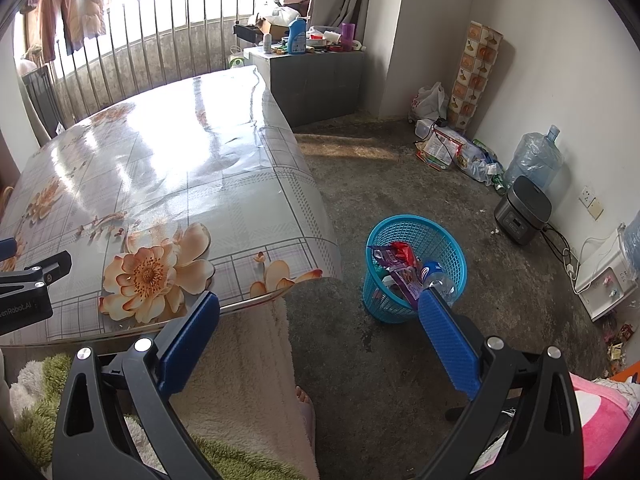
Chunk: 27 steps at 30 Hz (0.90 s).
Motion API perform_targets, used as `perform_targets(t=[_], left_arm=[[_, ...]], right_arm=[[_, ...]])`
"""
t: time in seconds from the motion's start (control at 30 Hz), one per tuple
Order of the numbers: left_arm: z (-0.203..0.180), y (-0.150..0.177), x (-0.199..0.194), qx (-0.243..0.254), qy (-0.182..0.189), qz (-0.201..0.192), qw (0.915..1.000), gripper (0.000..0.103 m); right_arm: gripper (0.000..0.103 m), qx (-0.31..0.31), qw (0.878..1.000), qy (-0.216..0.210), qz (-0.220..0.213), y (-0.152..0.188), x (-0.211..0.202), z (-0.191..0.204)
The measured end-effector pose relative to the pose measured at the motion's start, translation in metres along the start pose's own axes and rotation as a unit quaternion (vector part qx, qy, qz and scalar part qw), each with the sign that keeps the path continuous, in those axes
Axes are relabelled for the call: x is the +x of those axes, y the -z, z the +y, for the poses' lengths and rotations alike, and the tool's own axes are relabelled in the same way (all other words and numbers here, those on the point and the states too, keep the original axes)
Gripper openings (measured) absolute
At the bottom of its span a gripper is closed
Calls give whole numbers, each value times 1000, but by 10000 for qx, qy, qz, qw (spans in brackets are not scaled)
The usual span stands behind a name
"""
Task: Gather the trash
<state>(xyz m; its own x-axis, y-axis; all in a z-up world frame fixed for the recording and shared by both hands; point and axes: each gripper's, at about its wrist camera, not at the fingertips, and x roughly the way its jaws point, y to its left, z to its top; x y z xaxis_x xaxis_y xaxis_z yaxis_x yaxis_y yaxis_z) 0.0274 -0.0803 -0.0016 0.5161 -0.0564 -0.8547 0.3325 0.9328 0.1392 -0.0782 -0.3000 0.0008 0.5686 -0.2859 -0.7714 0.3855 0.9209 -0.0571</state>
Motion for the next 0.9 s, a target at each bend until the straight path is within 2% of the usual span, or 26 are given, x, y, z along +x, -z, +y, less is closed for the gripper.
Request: perform_targets(t=[0.9], left_arm=[[-1,1,0,9,0,12,10000,94]], right_arm=[[97,42,10000,15,25,9,3,-3]])
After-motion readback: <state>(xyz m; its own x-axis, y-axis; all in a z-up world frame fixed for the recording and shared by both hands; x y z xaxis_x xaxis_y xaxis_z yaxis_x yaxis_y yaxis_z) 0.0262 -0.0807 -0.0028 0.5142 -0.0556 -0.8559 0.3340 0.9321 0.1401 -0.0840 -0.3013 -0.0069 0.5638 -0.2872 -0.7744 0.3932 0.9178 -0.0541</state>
